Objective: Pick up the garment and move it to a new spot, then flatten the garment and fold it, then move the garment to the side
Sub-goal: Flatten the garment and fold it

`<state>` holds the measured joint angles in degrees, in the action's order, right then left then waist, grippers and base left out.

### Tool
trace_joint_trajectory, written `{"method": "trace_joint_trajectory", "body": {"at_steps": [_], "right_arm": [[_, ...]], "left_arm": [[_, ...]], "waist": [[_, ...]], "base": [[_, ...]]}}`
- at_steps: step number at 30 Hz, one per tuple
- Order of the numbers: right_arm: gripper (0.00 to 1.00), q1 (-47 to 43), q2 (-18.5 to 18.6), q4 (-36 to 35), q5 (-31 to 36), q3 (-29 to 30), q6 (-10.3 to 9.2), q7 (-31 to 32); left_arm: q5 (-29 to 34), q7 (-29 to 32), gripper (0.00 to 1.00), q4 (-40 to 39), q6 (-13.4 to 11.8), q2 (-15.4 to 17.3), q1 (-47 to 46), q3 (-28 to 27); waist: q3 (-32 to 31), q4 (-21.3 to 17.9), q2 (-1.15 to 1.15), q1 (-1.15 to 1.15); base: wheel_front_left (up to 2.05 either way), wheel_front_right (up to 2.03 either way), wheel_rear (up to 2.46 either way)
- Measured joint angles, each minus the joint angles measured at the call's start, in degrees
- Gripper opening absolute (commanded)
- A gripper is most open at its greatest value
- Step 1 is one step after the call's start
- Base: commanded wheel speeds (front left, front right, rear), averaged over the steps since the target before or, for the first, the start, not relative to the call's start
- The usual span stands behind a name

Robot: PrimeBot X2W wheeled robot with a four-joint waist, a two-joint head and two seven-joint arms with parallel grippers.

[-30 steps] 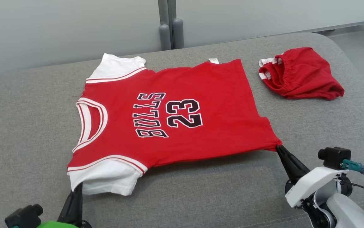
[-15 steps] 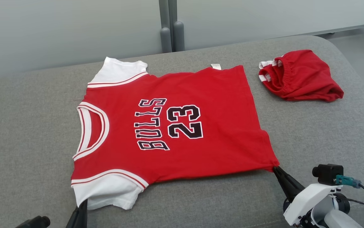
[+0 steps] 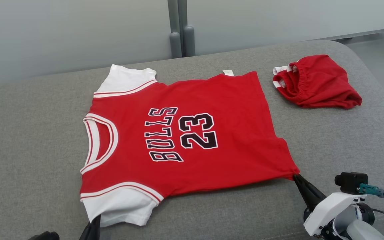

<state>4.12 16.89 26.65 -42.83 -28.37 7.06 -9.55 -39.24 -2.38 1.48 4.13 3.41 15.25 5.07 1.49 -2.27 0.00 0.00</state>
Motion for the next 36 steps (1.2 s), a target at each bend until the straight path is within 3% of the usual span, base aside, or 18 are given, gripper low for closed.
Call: {"method": "trace_joint_trajectory", "body": {"at_steps": [14,15,17,19,20,21,23,25,26,27,28,29,36], "right_arm": [[0.0,0.1,-0.8,2.8,0.1,-1.4,0.0,0.0],[0.0,0.2,-0.8,3.1,0.4,-1.4,0.0,0.0],[0.0,0.2,-1.0,3.6,0.6,-1.5,0.0,-0.1],[0.0,0.4,-1.2,4.1,0.6,-1.5,0.0,-0.5],[0.0,0.5,-1.3,4.4,0.7,-1.5,0.0,-0.6],[0.0,0.5,-1.4,4.7,0.8,-1.5,0.0,-0.7],[0.02,0.7,-1.6,5.4,1.2,-1.5,0.0,-1.0],[0.23,1.4,-2.0,6.0,1.5,-1.6,0.0,-1.2],[0.27,1.6,-2.1,6.2,1.5,-1.6,0.0,-1.4],[0.42,1.6,-2.2,6.3,1.6,-1.6,0.0,-1.6],[0.65,1.6,-2.3,6.5,1.6,-1.6,-0.01,-1.6],[0.97,1.6,-2.2,6.7,1.7,-1.6,-0.01,-1.6],[1.0,1.6,-1.9,7.0,2.4,-1.5,-0.01,-2.5]], "left_arm": [[0.6,2.1,0.0,8.6,-3.2,-0.1,-0.8,-0.6],[0.6,2.2,0.07,9.2,-3.5,-0.1,-1.3,-0.7],[0.6,2.2,0.38,9.9,-3.9,0.0,-2.4,-1.1],[0.7,2.2,0.5,11.1,-4.2,0.0,-3.5,-1.1],[0.8,2.3,0.94,11.6,-4.2,0.0,-4.0,-0.9],[1.0,2.3,1.0,12.3,-4.2,0.0,-4.6,-0.9],[1.4,2.3,1.0,13.6,-4.7,0.1,-5.3,-0.8],[1.4,2.4,1.0,15.1,-5.2,0.2,-5.6,-0.5],[1.4,2.4,1.0,15.3,-5.2,0.2,-5.6,-0.4],[1.5,2.4,1.0,15.4,-5.2,0.2,-5.7,-0.3],[1.6,2.4,1.0,15.6,-5.2,0.2,-5.7,-0.2],[1.6,2.4,1.0,15.6,-5.2,0.2,-5.7,-0.2],[1.6,0.6,1.0,14.7,-5.2,0.5,-5.7,-1.5]], "waist": [[0.1,0.5,0.0,0.0],[0.2,0.4,0.0,0.0],[0.4,0.0,0.0,0.0],[0.6,-0.3,0.0,0.0],[0.7,-0.4,0.0,0.0],[0.8,-0.5,0.0,0.0],[1.0,-0.6,0.0,0.0],[1.1,-0.7,0.0,0.0],[1.2,-0.7,0.0,0.0],[1.2,-0.7,0.0,0.0],[1.2,-0.7,0.0,0.0],[1.3,-0.7,0.0,0.0],[1.3,-0.5,0.0,0.0]], "base": [[0.0,0.0,0.0],[0.0,0.0,0.0],[0.0,0.0,0.0],[0.0,0.0,0.0],[0.0,0.0,0.0],[0.0,0.0,0.0],[0.0,0.0,0.0],[0.0,0.0,0.0],[0.0,0.0,0.0],[0.0,0.0,0.0],[0.0,0.0,0.0],[0.0,0.0,0.0],[0.0,0.0,0.0]]}}
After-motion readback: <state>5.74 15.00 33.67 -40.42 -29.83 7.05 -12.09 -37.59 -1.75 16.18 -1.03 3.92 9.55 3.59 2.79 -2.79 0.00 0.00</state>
